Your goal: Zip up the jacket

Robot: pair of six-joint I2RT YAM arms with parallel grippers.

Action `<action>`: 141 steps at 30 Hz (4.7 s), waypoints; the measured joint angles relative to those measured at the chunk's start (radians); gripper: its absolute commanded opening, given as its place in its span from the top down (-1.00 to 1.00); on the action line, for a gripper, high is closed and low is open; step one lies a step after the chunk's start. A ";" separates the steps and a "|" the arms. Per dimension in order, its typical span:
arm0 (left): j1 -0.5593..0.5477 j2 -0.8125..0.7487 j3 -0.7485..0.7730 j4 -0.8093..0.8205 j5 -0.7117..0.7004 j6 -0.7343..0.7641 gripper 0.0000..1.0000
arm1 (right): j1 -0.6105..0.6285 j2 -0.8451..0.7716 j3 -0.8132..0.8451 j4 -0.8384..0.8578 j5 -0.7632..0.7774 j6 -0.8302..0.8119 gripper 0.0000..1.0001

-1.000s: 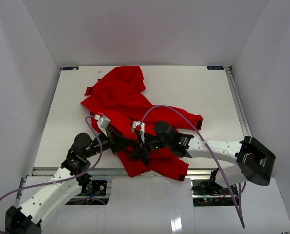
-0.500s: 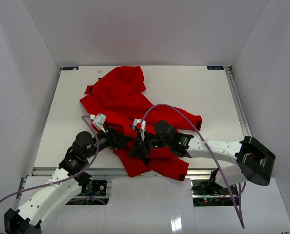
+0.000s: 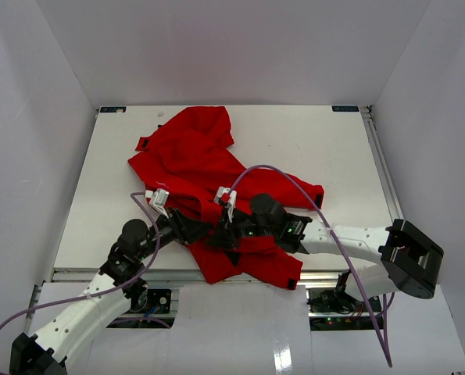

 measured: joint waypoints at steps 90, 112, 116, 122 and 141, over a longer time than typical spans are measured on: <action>0.000 0.024 0.309 -0.555 -0.264 -0.003 -0.27 | -0.317 -0.227 -0.120 -0.051 0.009 0.096 0.84; -0.016 0.283 0.317 -0.768 -0.304 -0.207 -0.13 | -0.337 -0.253 -0.127 -0.088 0.063 0.095 0.85; -0.091 0.287 0.320 -0.792 -0.337 -0.249 -0.20 | -0.337 -0.252 -0.127 -0.088 0.068 0.095 0.85; -0.371 0.428 0.461 -0.900 -0.493 -0.407 -0.23 | -0.337 -0.241 -0.127 -0.088 0.074 0.094 0.84; -0.640 0.759 0.588 -1.059 -0.727 -0.753 -0.28 | -0.340 -0.267 -0.147 -0.088 0.084 0.094 0.84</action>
